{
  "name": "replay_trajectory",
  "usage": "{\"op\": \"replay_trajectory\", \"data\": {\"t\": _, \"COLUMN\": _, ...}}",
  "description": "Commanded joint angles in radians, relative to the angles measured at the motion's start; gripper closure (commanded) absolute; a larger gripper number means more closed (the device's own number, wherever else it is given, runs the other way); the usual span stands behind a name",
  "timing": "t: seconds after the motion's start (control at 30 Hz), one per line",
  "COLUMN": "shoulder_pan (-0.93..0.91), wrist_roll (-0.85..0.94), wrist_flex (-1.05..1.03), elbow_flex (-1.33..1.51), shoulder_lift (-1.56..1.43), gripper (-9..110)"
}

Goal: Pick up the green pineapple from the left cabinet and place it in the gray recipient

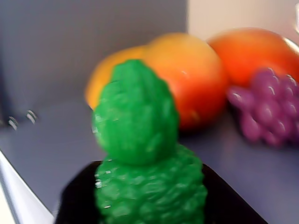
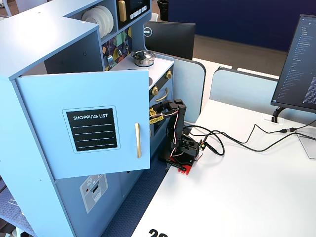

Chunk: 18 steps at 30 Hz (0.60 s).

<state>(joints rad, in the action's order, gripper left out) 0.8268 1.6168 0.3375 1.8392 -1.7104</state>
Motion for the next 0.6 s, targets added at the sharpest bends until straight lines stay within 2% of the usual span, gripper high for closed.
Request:
{"op": "replay_trajectory", "data": {"t": 0.0, "shoulder_pan": 0.008, "wrist_roll": 0.017, "wrist_flex": 0.018, "elbow_flex": -0.071, "shoulder_lift": -0.066, "gripper": 102}}
{"op": "replay_trajectory", "data": {"t": 0.2, "shoulder_pan": 0.084, "wrist_roll": 0.046, "wrist_flex": -0.290, "elbow_flex": 0.032, "shoulder_lift": -0.374, "gripper": 102}}
{"op": "replay_trajectory", "data": {"t": 0.57, "shoulder_pan": 0.230, "wrist_roll": 0.126, "wrist_flex": -0.637, "elbow_flex": 0.230, "shoulder_lift": -0.913, "gripper": 102}}
